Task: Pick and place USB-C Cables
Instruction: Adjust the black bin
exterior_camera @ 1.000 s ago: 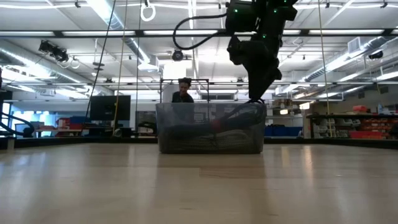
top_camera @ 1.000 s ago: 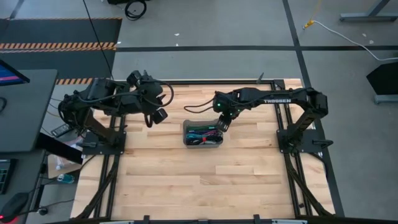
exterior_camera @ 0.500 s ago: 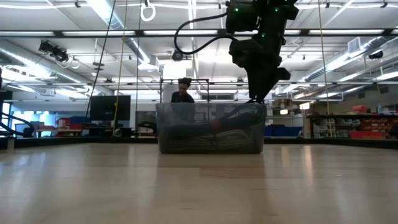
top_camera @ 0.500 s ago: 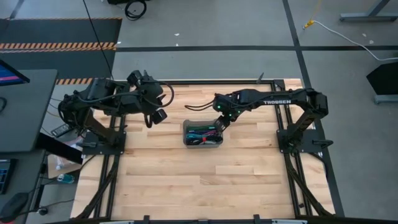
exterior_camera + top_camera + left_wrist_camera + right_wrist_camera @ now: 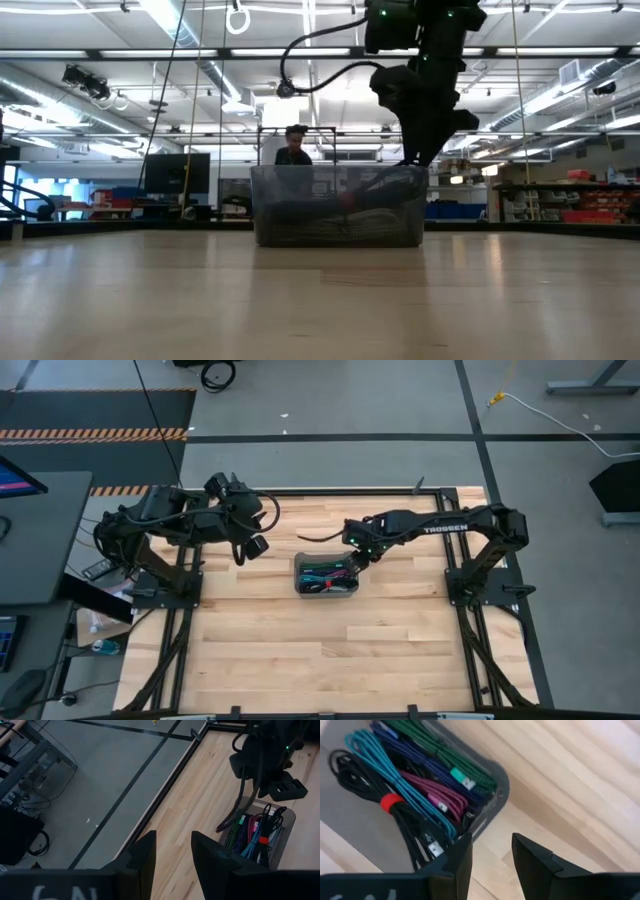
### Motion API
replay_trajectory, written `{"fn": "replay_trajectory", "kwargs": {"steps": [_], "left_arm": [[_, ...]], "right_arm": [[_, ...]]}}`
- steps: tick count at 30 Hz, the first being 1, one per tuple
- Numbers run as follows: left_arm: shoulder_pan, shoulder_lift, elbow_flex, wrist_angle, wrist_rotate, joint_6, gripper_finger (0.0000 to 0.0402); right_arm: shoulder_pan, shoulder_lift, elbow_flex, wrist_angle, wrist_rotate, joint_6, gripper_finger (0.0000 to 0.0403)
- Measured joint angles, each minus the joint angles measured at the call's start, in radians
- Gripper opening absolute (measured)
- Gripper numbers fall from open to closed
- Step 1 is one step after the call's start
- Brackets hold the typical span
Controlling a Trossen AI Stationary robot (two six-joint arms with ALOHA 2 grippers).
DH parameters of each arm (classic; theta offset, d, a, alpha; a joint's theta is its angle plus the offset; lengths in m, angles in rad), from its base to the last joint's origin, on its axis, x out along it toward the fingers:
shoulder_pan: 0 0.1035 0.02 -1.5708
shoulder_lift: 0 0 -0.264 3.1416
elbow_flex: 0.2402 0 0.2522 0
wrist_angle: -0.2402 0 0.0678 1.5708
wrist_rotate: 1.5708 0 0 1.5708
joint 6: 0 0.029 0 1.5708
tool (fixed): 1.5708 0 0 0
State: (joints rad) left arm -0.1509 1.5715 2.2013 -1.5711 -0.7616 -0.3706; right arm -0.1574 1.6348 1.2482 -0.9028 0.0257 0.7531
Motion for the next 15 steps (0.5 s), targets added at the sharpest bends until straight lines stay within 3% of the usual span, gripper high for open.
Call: {"fn": "replay_trajectory", "kwargs": {"steps": [8, 15], "left_arm": [[0.000, 0.000, 0.000, 0.000, 0.000, 0.000, 0.0130], [0.000, 0.000, 0.000, 0.000, 0.000, -0.001, 0.0130]], "right_arm": [[0.024, -0.006, -0.116, 0.171, -0.030, 0.077, 0.0144], [0.026, 0.000, -0.120, 0.252, -0.047, 0.062, 0.0144]]}}
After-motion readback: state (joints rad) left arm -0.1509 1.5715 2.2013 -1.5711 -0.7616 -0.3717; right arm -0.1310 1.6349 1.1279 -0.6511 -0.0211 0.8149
